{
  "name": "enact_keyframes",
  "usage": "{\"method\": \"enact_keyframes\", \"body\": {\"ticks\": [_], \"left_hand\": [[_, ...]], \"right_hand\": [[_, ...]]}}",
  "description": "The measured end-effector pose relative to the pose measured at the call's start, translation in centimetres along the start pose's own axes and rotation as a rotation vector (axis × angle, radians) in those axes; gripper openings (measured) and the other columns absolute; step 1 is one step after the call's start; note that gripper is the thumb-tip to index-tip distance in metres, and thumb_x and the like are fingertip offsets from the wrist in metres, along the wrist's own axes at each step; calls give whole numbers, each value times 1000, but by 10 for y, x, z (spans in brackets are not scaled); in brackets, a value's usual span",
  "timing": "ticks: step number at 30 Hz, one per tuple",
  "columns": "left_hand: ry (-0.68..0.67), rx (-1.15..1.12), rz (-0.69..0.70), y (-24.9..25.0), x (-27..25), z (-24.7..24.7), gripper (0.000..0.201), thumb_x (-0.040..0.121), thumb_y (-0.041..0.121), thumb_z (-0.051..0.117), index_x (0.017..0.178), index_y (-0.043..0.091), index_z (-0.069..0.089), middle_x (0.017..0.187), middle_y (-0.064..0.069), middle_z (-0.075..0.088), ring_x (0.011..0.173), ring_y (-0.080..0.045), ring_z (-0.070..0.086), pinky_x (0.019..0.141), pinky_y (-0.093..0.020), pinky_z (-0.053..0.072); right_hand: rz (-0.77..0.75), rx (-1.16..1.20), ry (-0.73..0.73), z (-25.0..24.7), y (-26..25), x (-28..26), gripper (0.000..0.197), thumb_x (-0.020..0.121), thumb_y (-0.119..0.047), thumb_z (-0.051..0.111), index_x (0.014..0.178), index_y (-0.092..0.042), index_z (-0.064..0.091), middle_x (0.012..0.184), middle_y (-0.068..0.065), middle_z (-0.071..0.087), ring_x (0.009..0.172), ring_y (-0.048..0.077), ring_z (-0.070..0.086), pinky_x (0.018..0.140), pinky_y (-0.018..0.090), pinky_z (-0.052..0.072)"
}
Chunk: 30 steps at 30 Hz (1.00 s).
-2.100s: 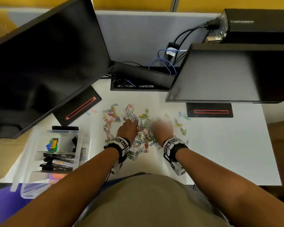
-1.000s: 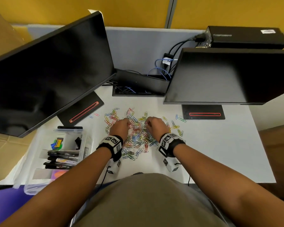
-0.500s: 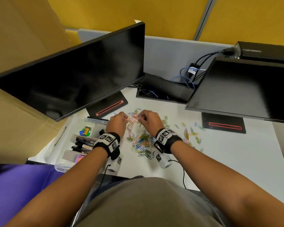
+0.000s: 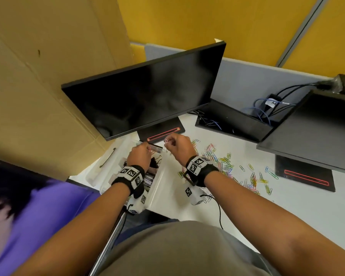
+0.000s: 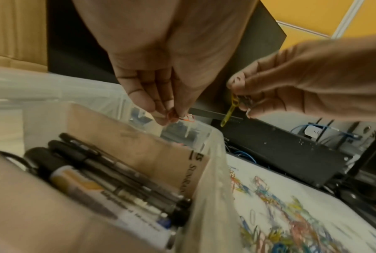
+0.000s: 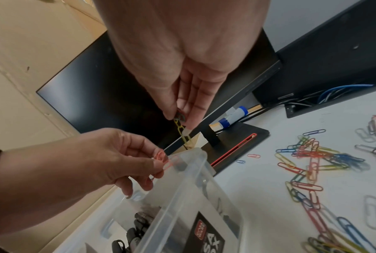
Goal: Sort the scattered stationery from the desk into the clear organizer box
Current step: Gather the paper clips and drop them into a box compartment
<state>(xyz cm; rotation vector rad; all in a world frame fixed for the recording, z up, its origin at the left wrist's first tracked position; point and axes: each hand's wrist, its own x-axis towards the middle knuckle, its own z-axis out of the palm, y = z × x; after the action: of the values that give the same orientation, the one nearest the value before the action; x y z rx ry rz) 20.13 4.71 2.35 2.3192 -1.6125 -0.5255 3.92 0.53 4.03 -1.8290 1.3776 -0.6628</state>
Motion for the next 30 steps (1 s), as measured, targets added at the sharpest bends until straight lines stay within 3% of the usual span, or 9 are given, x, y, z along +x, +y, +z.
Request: {"method": "enact_keyframes", "body": {"ticks": [6, 12, 15, 19, 23, 27, 30], "left_hand": [[-107, 144, 52, -8, -1, 9, 18, 97, 25, 52, 106, 15, 65, 93, -7, 69, 86, -25, 65, 76, -37, 56], [-130, 169, 102, -9, -1, 12, 16, 96, 22, 55, 108, 17, 64, 98, -6, 69, 90, -23, 66, 75, -33, 53], [-125, 105, 101, -14, 1, 11, 19, 95, 15, 55, 111, 18, 65, 103, -6, 69, 94, -23, 66, 79, -34, 56], [-83, 29, 77, -17, 6, 7, 21, 93, 6, 49, 102, 19, 63, 98, -6, 68, 85, -23, 65, 73, -34, 55], [-35, 18, 73, -18, 10, 2, 22, 90, 5, 47, 97, 20, 61, 98, -5, 65, 82, -26, 63, 69, -36, 53], [-28, 16, 81, -20, 11, 0, 21, 91, 4, 46, 98, 17, 61, 98, -7, 65, 82, -28, 63, 69, -37, 54], [-25, 9, 79, -21, 11, 0, 20, 92, 3, 46, 99, 16, 60, 98, -8, 65, 82, -28, 63, 68, -37, 53]], "right_hand": [[24, -2, -26, 14, -13, 6, 8, 93, -11, 61, 98, -14, 67, 71, -14, 59, 63, -4, 55, 57, 11, 43], [55, -31, -34, 21, -19, 8, 7, 94, -11, 60, 95, -14, 65, 76, -6, 61, 62, 0, 55, 52, 8, 37], [70, -34, -33, 27, -20, 10, 8, 93, -10, 59, 92, -17, 64, 77, -3, 64, 62, 1, 56, 53, 11, 39], [74, -26, -32, 31, -20, 11, 7, 93, -11, 59, 91, -17, 63, 77, 2, 67, 63, 10, 60, 52, 13, 41], [73, -44, -21, 37, -21, 12, 6, 90, -13, 60, 90, -17, 65, 76, 1, 68, 69, 16, 65, 61, 26, 53], [68, -70, -32, 43, -23, 12, 7, 90, -11, 60, 91, -17, 65, 75, 2, 66, 69, 17, 63, 62, 24, 50], [75, -106, -37, 49, -24, 12, 10, 88, -10, 59, 91, -16, 66, 78, 2, 68, 72, 18, 63, 66, 30, 53]]}}
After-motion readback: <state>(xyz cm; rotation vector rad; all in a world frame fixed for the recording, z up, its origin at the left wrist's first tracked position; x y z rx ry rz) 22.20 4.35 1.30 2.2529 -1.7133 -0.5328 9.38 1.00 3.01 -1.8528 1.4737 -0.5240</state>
